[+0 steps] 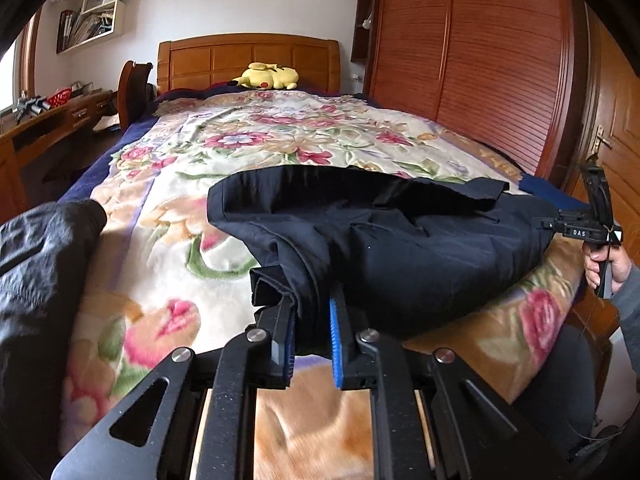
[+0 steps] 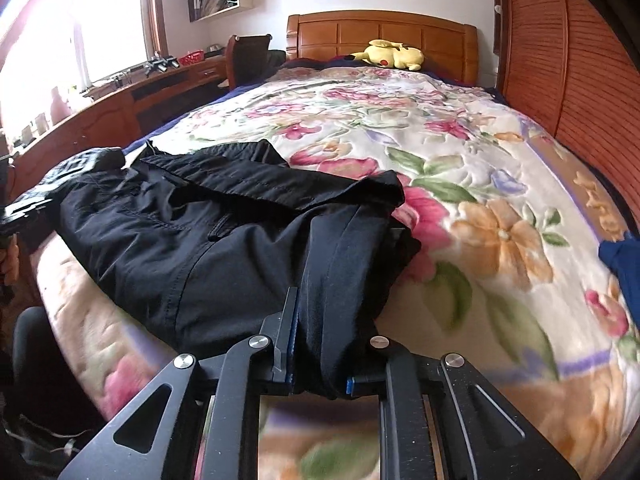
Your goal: Fold large clothes
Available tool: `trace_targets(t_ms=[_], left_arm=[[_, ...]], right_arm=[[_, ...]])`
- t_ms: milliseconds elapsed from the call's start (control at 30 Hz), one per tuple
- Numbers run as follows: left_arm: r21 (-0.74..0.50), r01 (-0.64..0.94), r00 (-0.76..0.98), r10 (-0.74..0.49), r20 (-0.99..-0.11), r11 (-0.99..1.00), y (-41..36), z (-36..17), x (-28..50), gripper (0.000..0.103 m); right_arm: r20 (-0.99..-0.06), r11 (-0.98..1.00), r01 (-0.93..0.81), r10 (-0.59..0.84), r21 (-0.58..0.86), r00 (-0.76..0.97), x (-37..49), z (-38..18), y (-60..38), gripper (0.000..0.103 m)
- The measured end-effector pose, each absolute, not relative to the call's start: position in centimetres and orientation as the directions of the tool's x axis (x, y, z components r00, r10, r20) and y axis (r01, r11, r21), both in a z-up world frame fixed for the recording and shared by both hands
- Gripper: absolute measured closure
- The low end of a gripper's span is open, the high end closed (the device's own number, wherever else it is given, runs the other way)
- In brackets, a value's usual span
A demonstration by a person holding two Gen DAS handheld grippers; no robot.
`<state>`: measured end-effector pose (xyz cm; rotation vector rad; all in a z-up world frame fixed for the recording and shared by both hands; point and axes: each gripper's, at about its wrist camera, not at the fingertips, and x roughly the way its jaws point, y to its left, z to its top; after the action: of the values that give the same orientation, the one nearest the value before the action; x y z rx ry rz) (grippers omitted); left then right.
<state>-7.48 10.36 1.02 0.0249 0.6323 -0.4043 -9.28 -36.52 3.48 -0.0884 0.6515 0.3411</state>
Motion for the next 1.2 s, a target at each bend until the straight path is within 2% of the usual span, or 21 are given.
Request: trace_targets(t_ms=[233,333,433,533,567,633,667,700,900,1200], left_arm=[[-0.056,0.319,0.738,-0.285,-0.611,0.946,9.9,0.1,-6.8,0.08],[-0.017,0.301,0.757,-0.25,-0.604,0.954,9.8,0.6,-7.1,0.075],[0.008,0.282,0.785,-0.227,-0.576,0.959,9.9,1.6,-7.5,0.063],[-0.015,0.278,0.798,-0.24,-0.552,0.961,10.4,2.9,-7.5,0.06],[-0.017,0.274,0.8,-0.238,-0.55,0.962,10.4,3.2,-7.4,0.057],[-0.019,0.277,0.804,-0.243,-0.543,0.961,10.3,3.7,-7.1,0.04],[-0.022,0.281,0.807,-0.248,-0.536,0.96,10.1,4.0,-7.0,0.027],[-0.026,0.28,0.81,-0.251,-0.53,0.96,9.9,4.1,-6.8,0.022],[-0.013,0.292,0.822,-0.258,-0.508,0.956,7.3,4.5,-5.8,0.022],[-0.031,0.304,0.82,-0.278,-0.5,0.952,4.9,4.9,-3.9,0.022]], right_arm=[[-0.636,0.947,-0.322,0.253,0.008,0.729,-9.1,3.1,-36.6,0.081],[-0.624,0.951,-0.31,0.238,-0.007,0.744,-9.4,3.8,-36.3,0.072],[-0.612,0.957,-0.285,0.199,-0.046,0.766,-9.8,4.4,-36.2,0.066],[-0.582,0.961,-0.271,0.186,-0.061,0.792,-11.1,5.5,-36.4,0.059],[-0.568,0.963,-0.258,0.17,-0.077,0.805,-11.4,5.9,-36.4,0.058],[-0.541,0.964,-0.248,0.161,-0.091,0.825,-12.1,6.6,-36.3,0.054],[-0.532,0.962,-0.259,0.172,-0.092,0.829,-12.2,7.0,-36.1,0.053],[-0.527,0.959,-0.268,0.179,-0.096,0.831,-12.3,7.2,-35.9,0.052],[-0.53,0.931,-0.341,0.226,-0.13,0.817,-10.6,7.6,-32.6,0.049],[-0.647,0.862,-0.484,0.284,-0.15,0.707,-4.8,6.8,-27.5,0.049]])
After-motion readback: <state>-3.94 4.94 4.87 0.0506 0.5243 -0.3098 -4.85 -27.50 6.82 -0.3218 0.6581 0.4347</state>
